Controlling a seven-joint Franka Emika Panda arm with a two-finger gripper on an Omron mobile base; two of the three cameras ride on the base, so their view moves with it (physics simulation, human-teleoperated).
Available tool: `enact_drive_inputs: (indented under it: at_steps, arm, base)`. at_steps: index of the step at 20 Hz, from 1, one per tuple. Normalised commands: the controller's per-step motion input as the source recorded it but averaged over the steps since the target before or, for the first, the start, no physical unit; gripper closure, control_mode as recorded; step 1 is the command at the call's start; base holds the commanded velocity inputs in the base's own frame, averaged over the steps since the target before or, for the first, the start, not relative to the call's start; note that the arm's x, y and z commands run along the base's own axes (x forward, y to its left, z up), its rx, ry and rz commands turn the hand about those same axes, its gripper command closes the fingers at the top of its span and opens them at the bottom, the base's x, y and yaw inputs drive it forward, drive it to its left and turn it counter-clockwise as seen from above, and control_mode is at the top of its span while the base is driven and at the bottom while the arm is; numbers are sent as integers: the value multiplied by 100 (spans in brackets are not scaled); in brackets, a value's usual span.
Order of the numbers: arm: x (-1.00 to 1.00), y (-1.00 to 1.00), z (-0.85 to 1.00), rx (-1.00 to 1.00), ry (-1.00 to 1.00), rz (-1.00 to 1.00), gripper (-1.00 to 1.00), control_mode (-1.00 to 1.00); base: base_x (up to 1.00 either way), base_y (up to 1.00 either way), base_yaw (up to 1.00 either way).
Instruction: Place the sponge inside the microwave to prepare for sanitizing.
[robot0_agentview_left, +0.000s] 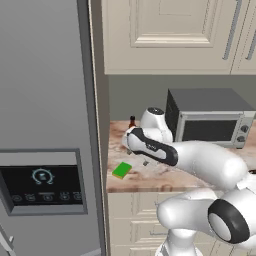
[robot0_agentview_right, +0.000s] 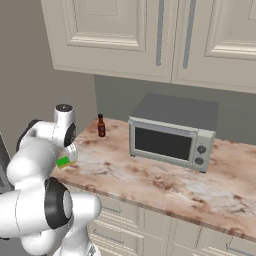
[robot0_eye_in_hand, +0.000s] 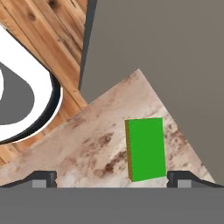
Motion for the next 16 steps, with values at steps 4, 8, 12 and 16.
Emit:
enact_drive_inputs:
  at_steps: [4,8,12,16]
  arm:
    - [40,3,-22,0,2,0,-100,-100]
    - [31,18,-27,0,8,0,-100,-100]
    - [24,22,-27,0,12,0,-100,-100]
    - [27,8,-19,0,16,0,-100,-100]
  base:
    - [0,0,0]
    - [0,0,0]
    - [0,0,0]
    - [0,0,0]
